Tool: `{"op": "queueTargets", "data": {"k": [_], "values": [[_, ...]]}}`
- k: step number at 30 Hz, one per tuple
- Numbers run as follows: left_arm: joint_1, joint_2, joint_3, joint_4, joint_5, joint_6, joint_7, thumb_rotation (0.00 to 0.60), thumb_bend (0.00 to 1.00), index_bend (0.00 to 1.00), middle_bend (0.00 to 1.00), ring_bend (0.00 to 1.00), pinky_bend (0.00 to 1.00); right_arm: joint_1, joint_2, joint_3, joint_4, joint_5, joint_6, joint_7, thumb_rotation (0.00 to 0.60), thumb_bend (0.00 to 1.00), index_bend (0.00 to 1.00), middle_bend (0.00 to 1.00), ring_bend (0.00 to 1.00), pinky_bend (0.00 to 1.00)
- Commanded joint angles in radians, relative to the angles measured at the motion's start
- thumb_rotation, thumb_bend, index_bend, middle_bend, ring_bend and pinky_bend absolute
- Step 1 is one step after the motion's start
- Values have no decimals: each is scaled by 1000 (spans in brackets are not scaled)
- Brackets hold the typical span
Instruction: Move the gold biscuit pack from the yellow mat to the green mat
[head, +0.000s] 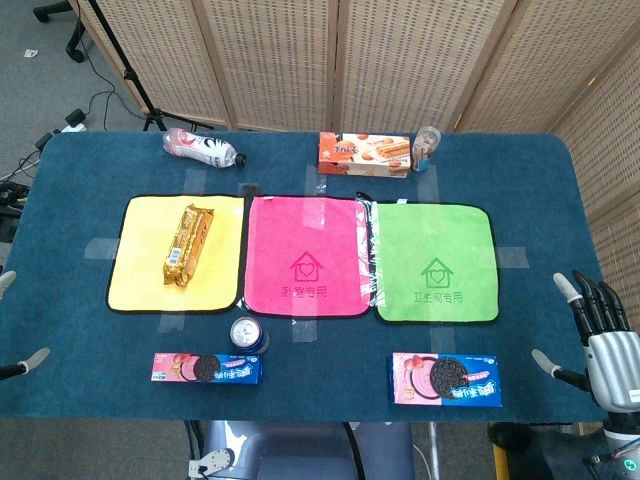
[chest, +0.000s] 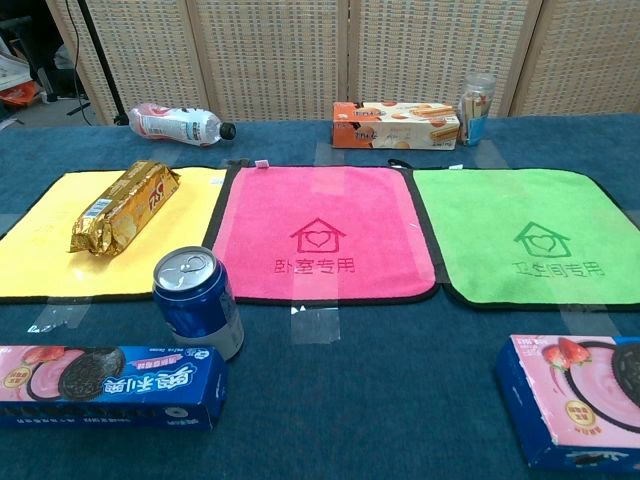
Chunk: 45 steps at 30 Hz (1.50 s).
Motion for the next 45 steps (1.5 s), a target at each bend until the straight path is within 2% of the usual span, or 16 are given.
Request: {"op": "queueTargets", "data": {"k": [1, 3, 6, 9, 11, 13, 14, 18, 21, 25, 27, 30, 33, 36, 41, 45], "values": [[-2, 0, -1, 1, -4, -5, -1, 600, 0, 0, 0, 0, 0, 0, 1, 0, 0, 1, 0, 2, 600, 0, 0, 0, 0, 0], [-8, 0, 0, 6, -4, -17, -6, 600, 9, 0, 0, 0, 0, 0, 2, -1, -1, 0, 0, 7, 600, 0, 0, 0, 0, 0], [-41, -10, -6, 30, 1, -66, -66, 600, 125, 0, 0, 0, 0, -1, 7, -4, -4, -2, -2, 17, 600, 0, 0, 0, 0, 0], [-101, -10, -20, 45, -19, -173, -191, 600, 468, 0, 0, 0, 0, -1, 11, 0, -4, 5, -2, 29, 600, 0, 0, 0, 0, 0], [-142, 0, -31, 51, -42, -253, -267, 600, 822, 0, 0, 0, 0, 1, 13, 1, -4, 10, -7, 38, 600, 0, 0, 0, 0, 0], [-205, 14, -52, 55, -79, -369, -363, 600, 971, 0, 0, 0, 0, 3, 17, 3, -3, 14, -13, 46, 600, 0, 0, 0, 0, 0], [-231, 18, -62, 58, -101, -419, -402, 600, 999, 0, 0, 0, 0, 4, 18, 3, -3, 15, -14, 49, 600, 0, 0, 0, 0, 0], [-343, 17, -106, 83, -196, -624, -485, 600, 1000, 0, 0, 0, 0, 8, 19, 5, -1, 24, -27, 54, 600, 0, 0, 0, 0, 0], [-408, -8, -143, 112, -265, -735, -547, 600, 1000, 0, 0, 0, 0, 12, 19, 6, -1, 30, -38, 55, 600, 0, 0, 0, 0, 0], [-465, -71, -162, 180, -324, -796, -510, 600, 1000, 0, 0, 0, 0, 14, 22, 7, -1, 36, -46, 61, 600, 0, 0, 0, 0, 0], [-497, -108, -189, 201, -380, -845, -535, 600, 1000, 0, 0, 0, 0, 17, 23, 11, 0, 44, -51, 66, 600, 0, 0, 0, 0, 0], [-530, -164, -215, 251, -460, -869, -518, 600, 1000, 0, 0, 0, 0, 22, 23, 12, 1, 55, -68, 68, 600, 0, 0, 0, 0, 0], [-559, -192, -221, 275, -525, -902, -485, 600, 1000, 0, 0, 0, 2, 26, 24, 13, -1, 61, -78, 67, 600, 0, 0, 0, 0, 0], [-601, -239, -220, 302, -638, -918, -411, 600, 1000, 3, 0, 0, 43, 29, 25, 15, -1, 69, -87, 69, 600, 0, 0, 0, 0, 0], [-642, -288, -215, 316, -771, -895, -314, 600, 1000, 95, 3, 9, 108, 31, 27, 16, 1, 72, -91, 75, 600, 0, 0, 0, 0, 0], [-681, -326, -215, 316, -883, -889, -240, 600, 1000, 123, 18, 24, 124, 31, 29, 16, 2, 73, -92, 84, 600, 0, 0, 0, 0, 0]]}}
